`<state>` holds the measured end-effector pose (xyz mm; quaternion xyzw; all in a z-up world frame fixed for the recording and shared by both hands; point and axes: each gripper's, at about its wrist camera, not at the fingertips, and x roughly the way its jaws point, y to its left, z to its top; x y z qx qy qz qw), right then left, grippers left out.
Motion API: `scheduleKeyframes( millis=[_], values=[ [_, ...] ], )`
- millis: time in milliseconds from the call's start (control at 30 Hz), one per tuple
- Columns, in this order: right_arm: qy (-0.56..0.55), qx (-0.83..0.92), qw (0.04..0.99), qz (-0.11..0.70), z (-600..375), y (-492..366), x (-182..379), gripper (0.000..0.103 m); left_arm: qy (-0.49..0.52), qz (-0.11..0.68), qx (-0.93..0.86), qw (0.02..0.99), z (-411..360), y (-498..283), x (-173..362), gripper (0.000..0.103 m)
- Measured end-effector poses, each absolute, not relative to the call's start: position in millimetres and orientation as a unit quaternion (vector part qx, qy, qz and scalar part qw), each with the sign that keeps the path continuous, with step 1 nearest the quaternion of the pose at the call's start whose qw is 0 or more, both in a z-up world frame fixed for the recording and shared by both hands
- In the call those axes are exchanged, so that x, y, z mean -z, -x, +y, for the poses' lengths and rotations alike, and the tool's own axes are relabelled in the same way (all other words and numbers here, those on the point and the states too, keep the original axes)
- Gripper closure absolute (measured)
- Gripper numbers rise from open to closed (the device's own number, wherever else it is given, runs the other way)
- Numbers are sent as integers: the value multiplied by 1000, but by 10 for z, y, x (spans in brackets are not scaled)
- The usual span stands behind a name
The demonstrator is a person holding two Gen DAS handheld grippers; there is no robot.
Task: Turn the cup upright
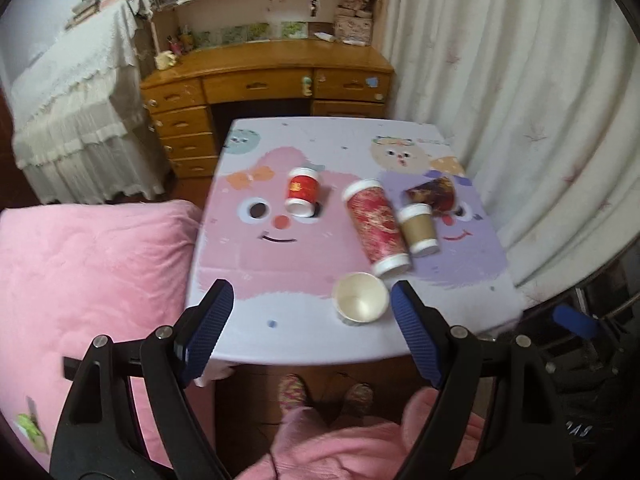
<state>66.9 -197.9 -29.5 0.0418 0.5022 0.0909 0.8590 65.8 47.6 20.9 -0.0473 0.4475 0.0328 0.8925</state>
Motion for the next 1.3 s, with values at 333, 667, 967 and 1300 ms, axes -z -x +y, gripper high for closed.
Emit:
scheduleKeyframes(
  millis=[333,667,967,1300],
  values=[
    [-52,-77,889,449,-2048,-434,89,0,42,407,-60,911,400,-442,-161,20],
    [-48,-74,901,424,-1986,-480,51,0,51,401,-62,913,486,-451,-213,1],
    [-47,-70,901,426,-1973,-518,57,0,49,401,-56,913,450,-515,-199,1],
    [-46,-64,898,434,-2009,-568,99,0,46,405,-46,912,409,-612,-155,1]
  ],
)
